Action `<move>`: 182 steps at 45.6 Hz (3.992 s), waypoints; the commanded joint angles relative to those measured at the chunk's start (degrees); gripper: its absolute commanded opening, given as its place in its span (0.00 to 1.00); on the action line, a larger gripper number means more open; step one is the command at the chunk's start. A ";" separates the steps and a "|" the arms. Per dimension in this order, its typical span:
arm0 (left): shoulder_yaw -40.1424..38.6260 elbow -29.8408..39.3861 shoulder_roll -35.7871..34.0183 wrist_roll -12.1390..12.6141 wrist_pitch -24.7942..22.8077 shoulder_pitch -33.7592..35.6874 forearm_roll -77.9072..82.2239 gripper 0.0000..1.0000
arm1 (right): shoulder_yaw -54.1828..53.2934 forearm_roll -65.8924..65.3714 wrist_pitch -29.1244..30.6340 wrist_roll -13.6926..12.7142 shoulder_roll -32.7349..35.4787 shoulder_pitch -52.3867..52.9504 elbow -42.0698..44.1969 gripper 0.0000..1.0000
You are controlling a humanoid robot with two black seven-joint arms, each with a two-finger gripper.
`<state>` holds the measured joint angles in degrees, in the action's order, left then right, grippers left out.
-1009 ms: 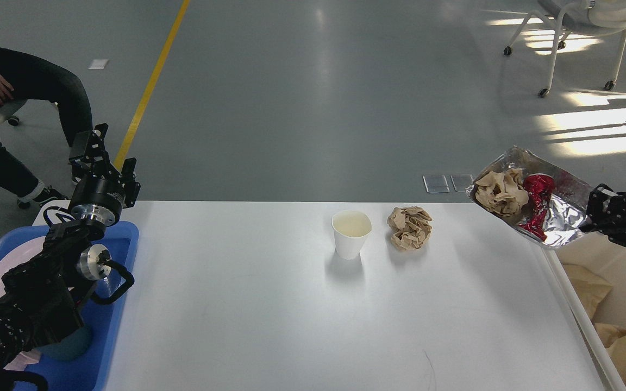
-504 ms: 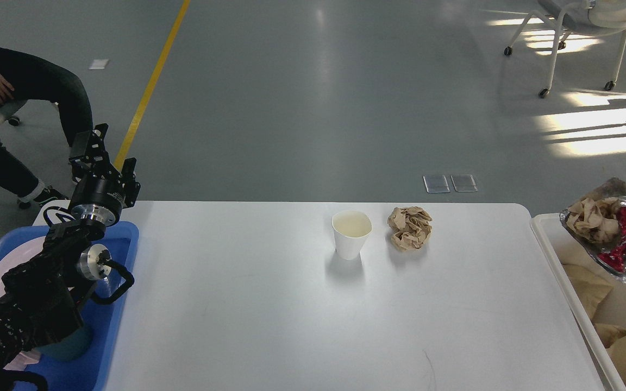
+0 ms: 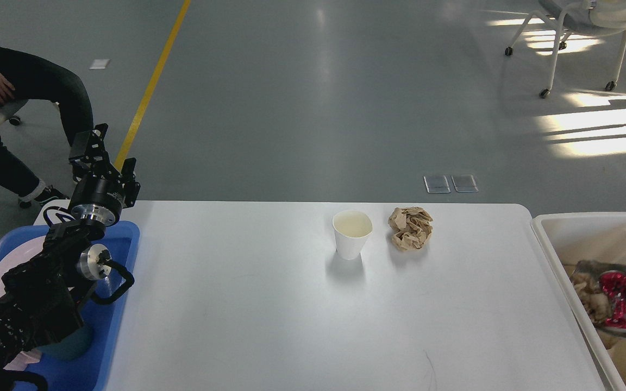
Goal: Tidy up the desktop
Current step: 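Move the right gripper back over the small white paper cup, then grasp the small white paper cup with the right gripper, then lift the paper cup and drop it into the white bin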
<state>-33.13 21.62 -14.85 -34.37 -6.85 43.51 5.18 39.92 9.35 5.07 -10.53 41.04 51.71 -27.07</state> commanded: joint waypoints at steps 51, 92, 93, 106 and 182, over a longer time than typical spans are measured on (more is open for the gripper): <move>0.00 0.00 0.00 0.00 0.00 0.00 0.00 0.97 | 20.90 -3.03 38.51 -0.20 -29.53 66.76 -32.43 1.00; 0.00 0.00 0.09 0.00 0.00 0.00 0.00 0.97 | 5.52 -2.76 10.49 -0.20 -38.75 32.32 -18.64 1.00; 0.00 0.00 0.09 0.00 0.00 0.00 0.00 0.97 | 5.52 -2.76 10.14 -0.20 -39.28 31.53 -17.85 1.00; 0.00 0.00 0.09 0.00 0.00 0.00 0.00 0.97 | 6.23 -2.85 9.26 -0.20 -43.06 24.94 -10.11 1.00; 0.00 0.00 0.09 0.00 0.00 0.00 0.00 0.97 | 5.96 -3.11 20.93 0.33 -21.28 49.88 -29.27 0.00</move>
<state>-33.14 21.62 -14.78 -34.36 -6.86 43.51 5.19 45.89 6.31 20.66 -10.31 14.41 95.69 -55.09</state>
